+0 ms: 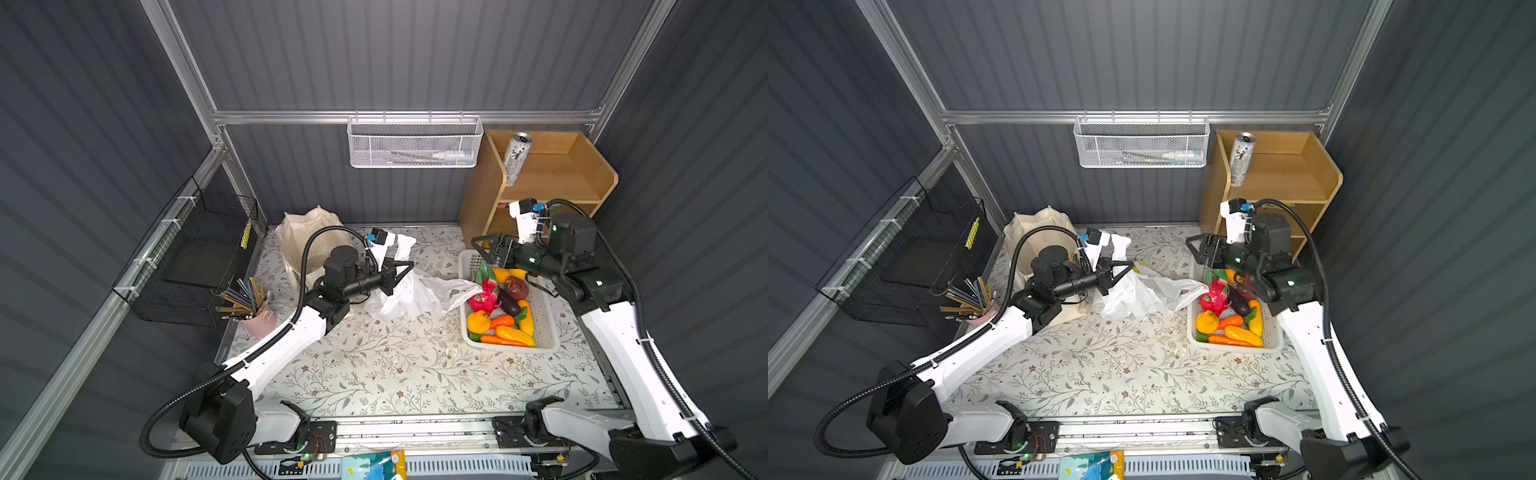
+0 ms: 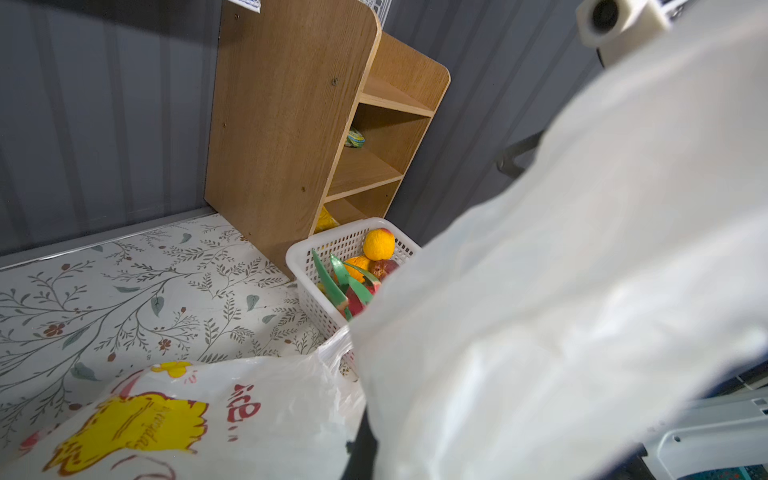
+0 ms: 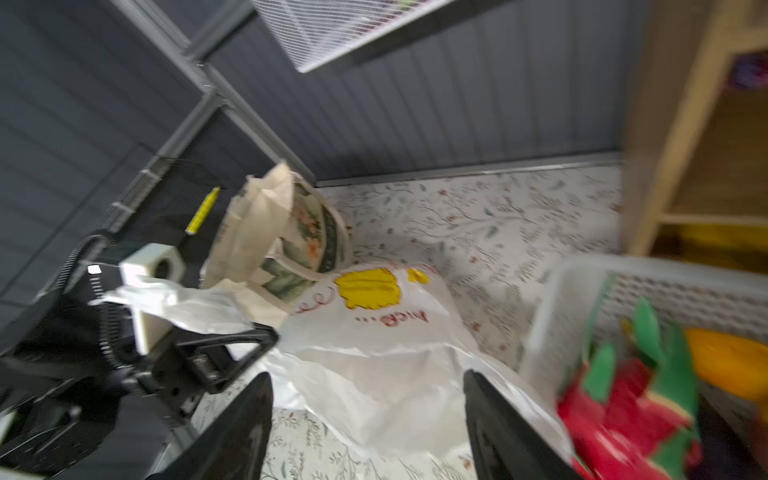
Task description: Place the mixed food into the grocery bags and tie them
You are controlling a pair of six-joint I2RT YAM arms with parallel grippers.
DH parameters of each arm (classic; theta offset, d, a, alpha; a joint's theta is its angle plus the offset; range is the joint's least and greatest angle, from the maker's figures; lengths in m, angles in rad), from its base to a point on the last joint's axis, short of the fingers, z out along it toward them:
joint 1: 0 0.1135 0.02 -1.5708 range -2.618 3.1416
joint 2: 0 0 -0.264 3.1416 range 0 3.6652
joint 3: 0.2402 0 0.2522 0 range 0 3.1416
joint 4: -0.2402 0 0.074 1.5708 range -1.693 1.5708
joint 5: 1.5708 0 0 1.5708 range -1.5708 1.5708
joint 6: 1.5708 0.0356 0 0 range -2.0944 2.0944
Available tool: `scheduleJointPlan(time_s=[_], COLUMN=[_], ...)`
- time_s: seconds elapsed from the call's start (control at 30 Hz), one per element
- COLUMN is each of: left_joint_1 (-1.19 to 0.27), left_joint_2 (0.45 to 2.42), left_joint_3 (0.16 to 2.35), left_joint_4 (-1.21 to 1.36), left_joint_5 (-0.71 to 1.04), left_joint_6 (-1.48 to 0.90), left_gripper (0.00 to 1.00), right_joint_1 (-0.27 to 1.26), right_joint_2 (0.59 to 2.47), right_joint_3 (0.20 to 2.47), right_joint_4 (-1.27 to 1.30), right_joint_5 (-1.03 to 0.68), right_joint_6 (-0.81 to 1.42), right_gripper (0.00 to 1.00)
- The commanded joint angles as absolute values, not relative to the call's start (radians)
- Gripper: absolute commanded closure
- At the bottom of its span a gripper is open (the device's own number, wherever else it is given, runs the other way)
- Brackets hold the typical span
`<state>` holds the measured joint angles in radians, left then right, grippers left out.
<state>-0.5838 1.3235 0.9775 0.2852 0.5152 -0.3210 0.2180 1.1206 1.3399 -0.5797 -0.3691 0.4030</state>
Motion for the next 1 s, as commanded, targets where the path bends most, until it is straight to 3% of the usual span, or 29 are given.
scheduleJointPlan(time_s=[0.0, 0.3, 0.53, 0.97], left_joint_1=[-0.586, -0.586, -0.586, -0.585], left_joint_2=[1.309, 1.304, 1.302, 1.319], left_joint_3=[0.948, 0.849, 0.857, 0.806], left_joint_4=[0.319, 0.455, 0.445, 0.542], left_joint_5=[0.573, 0.620, 0.636, 0.669], left_joint_6=[-0.279, -0.315, -0.318, -0.369], left_gripper=[1.00, 1.00, 1.00, 1.00], right_joint_1=[0.205, 0.229, 0.312, 0.318], right_joint_2=[1.084, 1.157, 1.259, 1.387], right_joint_3=[1.231, 0.979, 0.946, 0.889], right_joint_4=[-0.735, -0.741, -0.715, -0.622], right_joint_5=[-0.169, -0.112, -0.029, 0.010], right_joint_6=[0.409, 0.435, 0.460, 0.451], right_gripper=[0.23, 0.18, 0.16, 0.22])
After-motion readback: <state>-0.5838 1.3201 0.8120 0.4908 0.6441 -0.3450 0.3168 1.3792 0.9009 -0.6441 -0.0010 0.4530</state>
